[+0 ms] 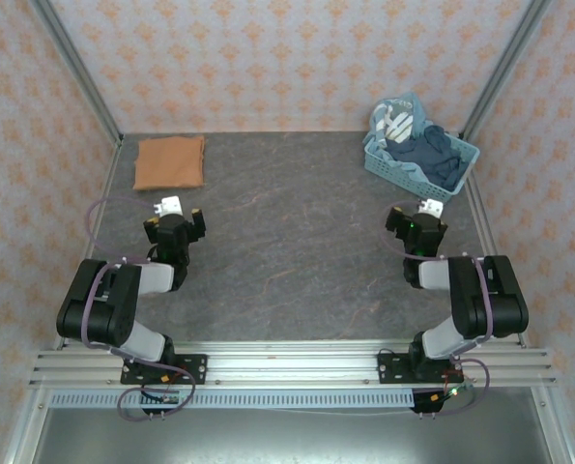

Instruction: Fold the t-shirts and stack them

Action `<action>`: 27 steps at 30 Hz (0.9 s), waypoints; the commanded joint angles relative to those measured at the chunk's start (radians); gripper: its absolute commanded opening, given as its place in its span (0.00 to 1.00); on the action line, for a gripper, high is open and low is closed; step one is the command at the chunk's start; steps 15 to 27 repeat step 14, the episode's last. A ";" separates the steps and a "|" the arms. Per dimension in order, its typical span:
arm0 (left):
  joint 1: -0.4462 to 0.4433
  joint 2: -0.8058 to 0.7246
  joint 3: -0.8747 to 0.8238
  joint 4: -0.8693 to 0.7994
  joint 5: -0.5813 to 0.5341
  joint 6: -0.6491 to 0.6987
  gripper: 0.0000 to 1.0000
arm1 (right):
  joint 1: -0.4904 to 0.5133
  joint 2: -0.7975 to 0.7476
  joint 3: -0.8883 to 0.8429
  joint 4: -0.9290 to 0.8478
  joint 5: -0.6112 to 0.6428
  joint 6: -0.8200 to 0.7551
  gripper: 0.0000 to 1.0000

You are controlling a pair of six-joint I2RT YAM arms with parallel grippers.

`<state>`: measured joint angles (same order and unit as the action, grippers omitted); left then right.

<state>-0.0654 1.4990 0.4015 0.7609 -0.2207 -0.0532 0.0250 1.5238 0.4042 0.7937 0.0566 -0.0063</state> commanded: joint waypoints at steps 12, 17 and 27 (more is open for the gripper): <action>0.000 -0.003 0.007 0.012 -0.035 0.021 1.00 | 0.007 0.001 0.012 -0.010 -0.012 -0.046 0.99; -0.001 -0.003 0.007 0.012 -0.034 0.020 1.00 | 0.007 -0.003 0.009 -0.007 -0.011 -0.045 0.99; -0.001 -0.003 0.007 0.012 -0.034 0.020 1.00 | 0.007 -0.003 0.009 -0.007 -0.011 -0.045 0.99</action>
